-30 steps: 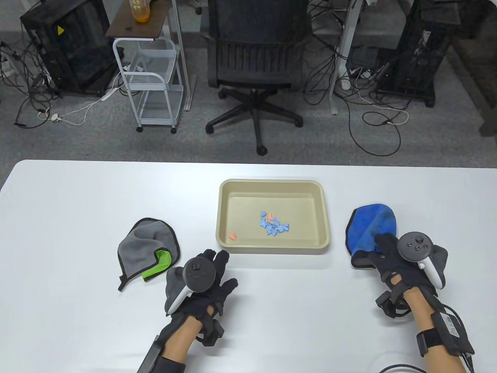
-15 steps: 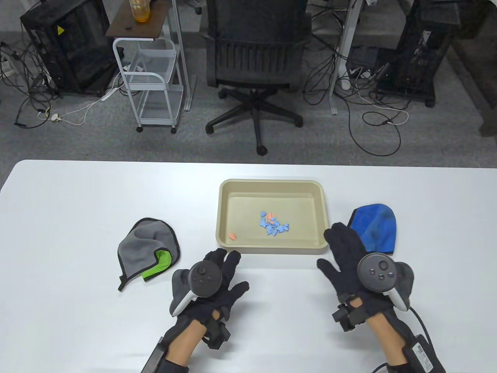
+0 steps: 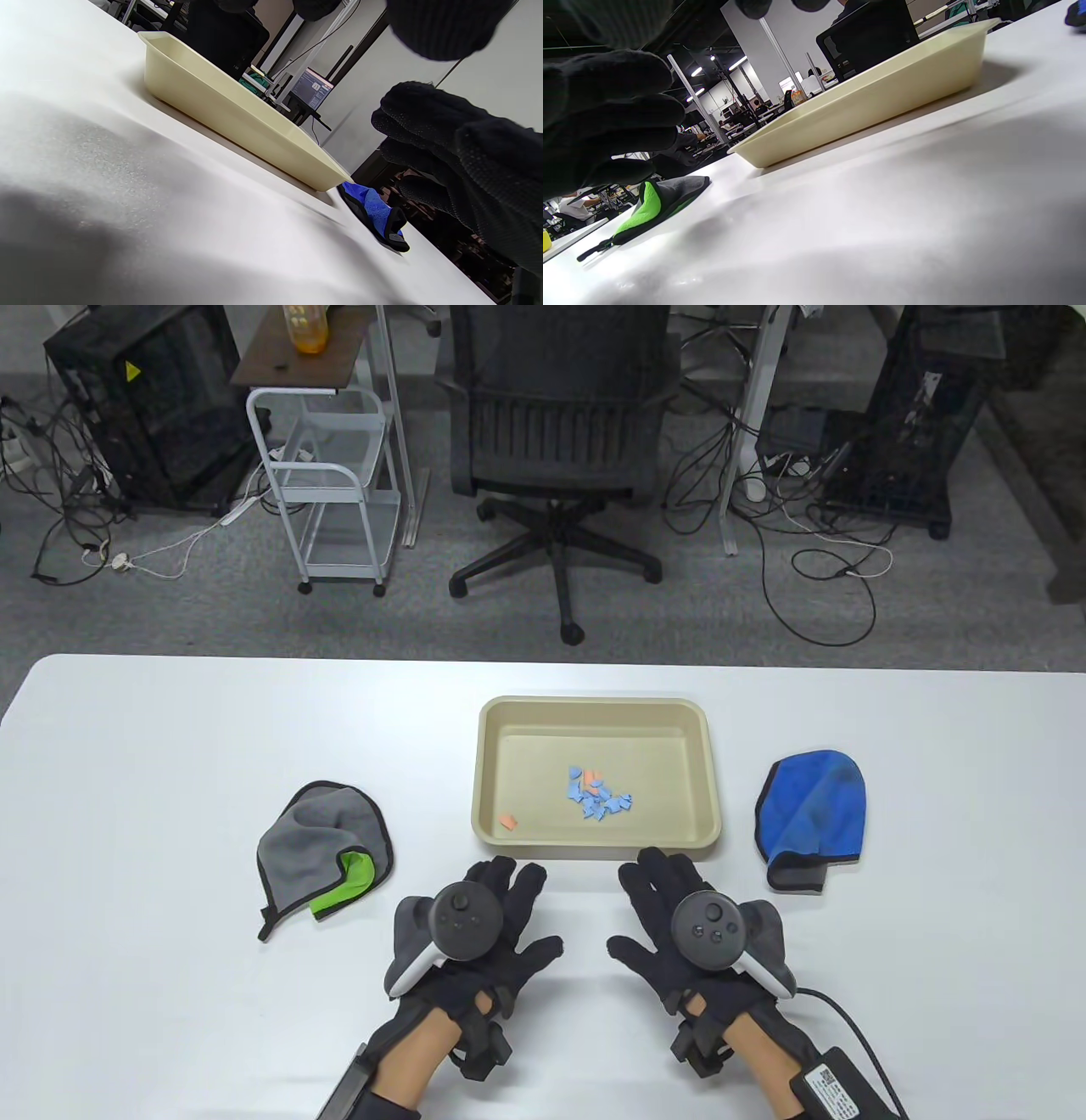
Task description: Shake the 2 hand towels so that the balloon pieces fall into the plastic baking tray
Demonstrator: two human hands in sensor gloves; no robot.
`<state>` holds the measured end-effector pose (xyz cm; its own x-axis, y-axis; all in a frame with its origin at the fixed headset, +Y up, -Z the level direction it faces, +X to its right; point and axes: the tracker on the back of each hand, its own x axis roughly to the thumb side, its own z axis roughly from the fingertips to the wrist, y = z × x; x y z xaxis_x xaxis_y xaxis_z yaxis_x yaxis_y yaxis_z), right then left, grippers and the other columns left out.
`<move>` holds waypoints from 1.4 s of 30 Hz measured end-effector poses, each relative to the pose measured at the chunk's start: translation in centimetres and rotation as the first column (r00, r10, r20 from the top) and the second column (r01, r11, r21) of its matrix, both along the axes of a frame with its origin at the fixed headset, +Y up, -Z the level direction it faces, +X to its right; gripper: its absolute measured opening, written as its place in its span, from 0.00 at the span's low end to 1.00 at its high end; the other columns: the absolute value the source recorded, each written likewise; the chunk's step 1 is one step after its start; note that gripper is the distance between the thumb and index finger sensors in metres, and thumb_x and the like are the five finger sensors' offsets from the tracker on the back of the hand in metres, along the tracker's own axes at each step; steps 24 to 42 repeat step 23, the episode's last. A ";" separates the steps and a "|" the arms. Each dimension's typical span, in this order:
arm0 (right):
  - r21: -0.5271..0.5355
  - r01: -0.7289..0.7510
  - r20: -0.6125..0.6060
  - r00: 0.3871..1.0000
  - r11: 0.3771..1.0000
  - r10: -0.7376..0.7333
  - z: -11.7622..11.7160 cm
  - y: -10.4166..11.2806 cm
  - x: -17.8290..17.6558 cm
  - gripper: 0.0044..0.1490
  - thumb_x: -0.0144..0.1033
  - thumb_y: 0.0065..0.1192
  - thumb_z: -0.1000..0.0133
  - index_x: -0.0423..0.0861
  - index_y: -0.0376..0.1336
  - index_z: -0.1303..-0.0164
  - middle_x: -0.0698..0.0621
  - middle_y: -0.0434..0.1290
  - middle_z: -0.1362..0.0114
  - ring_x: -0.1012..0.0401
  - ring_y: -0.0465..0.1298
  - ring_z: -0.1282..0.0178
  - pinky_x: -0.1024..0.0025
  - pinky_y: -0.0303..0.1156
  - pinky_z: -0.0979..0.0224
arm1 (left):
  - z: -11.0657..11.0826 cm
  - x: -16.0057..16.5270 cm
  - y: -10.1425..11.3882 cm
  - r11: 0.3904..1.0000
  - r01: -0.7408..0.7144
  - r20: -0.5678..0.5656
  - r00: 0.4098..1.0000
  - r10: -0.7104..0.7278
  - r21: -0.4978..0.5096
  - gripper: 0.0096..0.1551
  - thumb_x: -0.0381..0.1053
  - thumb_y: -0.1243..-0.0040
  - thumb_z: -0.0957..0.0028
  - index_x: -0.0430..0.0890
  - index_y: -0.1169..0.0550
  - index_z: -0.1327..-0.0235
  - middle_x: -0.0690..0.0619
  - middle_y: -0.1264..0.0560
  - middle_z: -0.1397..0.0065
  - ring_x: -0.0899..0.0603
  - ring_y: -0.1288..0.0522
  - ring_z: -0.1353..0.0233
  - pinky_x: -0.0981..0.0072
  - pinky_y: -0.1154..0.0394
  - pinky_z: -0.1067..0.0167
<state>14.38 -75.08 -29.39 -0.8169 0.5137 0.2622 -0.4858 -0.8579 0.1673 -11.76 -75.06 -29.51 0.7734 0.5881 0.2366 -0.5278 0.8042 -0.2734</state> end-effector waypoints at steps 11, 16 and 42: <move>0.028 -0.004 -0.020 1.000 1.000 0.004 0.5 0.3 -0.2 0.53 0.67 0.52 0.54 0.60 0.39 0.23 0.51 0.37 0.10 0.45 0.38 0.13 0.35 0.44 0.20 | 0.0 0.3 0.1 1.000 -0.022 0.007 1.000 0.022 0.004 0.51 0.70 0.47 0.61 0.62 0.53 0.26 0.44 0.59 0.18 0.28 0.60 0.16 0.25 0.52 0.28; 0.033 -0.003 -0.019 1.000 0.999 0.004 0.5 0.3 -0.1 0.53 0.67 0.52 0.54 0.59 0.39 0.23 0.51 0.38 0.10 0.45 0.38 0.13 0.35 0.44 0.20 | 0.0 0.4 0.1 1.000 -0.025 0.010 1.000 0.025 0.008 0.52 0.70 0.47 0.61 0.62 0.53 0.26 0.44 0.59 0.18 0.28 0.60 0.16 0.25 0.52 0.28; 0.026 -0.017 -0.021 1.000 1.000 0.017 0.5 0.2 0.0 0.52 0.66 0.53 0.54 0.59 0.40 0.23 0.51 0.38 0.11 0.45 0.39 0.13 0.35 0.44 0.20 | 0.0 0.3 0.1 1.000 -0.024 0.007 1.000 0.024 0.002 0.51 0.70 0.47 0.61 0.61 0.53 0.26 0.44 0.58 0.18 0.28 0.60 0.16 0.25 0.52 0.28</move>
